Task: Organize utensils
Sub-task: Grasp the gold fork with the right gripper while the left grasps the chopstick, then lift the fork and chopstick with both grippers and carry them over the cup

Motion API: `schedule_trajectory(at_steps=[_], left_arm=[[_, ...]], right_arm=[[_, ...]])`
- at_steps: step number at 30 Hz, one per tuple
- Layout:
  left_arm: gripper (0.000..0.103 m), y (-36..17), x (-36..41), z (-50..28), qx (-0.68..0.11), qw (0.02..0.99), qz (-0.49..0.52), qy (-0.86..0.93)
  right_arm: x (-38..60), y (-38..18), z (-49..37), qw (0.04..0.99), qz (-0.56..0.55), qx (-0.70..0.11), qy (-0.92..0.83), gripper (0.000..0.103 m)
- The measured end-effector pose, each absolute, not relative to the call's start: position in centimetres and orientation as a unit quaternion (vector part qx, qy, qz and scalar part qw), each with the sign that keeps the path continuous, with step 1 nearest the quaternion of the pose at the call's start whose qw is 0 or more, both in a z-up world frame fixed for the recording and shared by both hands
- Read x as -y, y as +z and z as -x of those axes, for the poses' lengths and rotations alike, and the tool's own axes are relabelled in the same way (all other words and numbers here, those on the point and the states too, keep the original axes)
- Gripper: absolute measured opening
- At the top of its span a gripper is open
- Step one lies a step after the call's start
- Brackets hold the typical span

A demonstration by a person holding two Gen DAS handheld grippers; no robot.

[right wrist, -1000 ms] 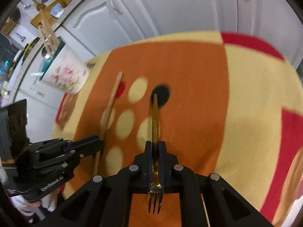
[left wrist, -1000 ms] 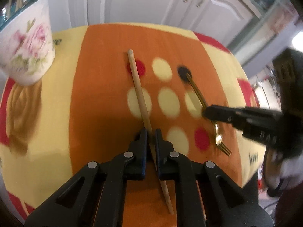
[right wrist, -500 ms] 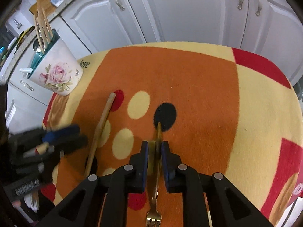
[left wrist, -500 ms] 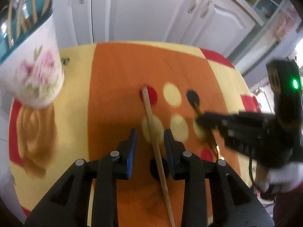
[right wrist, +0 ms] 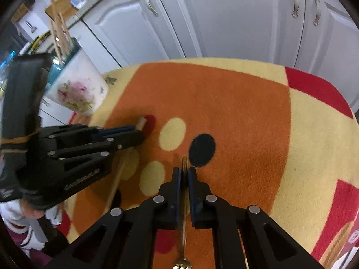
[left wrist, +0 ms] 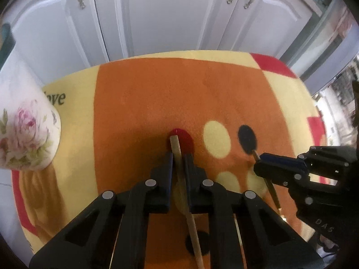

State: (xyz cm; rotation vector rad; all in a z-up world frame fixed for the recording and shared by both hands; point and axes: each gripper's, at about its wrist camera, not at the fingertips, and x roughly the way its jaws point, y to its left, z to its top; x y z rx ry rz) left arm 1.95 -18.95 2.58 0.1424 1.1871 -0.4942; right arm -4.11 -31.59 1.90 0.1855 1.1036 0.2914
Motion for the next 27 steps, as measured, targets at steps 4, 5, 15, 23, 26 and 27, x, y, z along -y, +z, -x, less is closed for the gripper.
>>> schedule_trajectory(at_steps=[4,5,15,23,26,27], left_arm=[[0.008,5.5,17.4,-1.0,-0.522,0.815,-0.050,-0.246],[0.008,6.5,16.7,-0.5,-0.512,0.820,-0.042,-0.253],[0.007,13.1,12.0,3.8,-0.453,0.848,0.008,-0.274],[0.007,17.9,8.8,5.9,-0.407,0.872,0.028,-0.271],[0.007,19.7,7.4,6.1,-0.388,0.882,0.038,-0.264],[0.007,20.3,6.9,6.1,-0.382,0.885,0.041,-0.262]], right_arm=[[31.7,4.5,5.7,0.850,-0.090,-0.496,0.150,0.006],[31.8,5.3,6.2,0.854,-0.091,-0.488,0.153,0.006],[30.6,9.5,9.9,0.876,-0.075,-0.445,0.168,0.006],[29.9,11.9,9.8,0.889,-0.069,-0.420,0.170,0.006],[29.2,13.2,9.5,0.894,-0.066,-0.408,0.174,0.006],[29.0,13.7,9.3,0.896,-0.067,-0.403,0.176,0.006]])
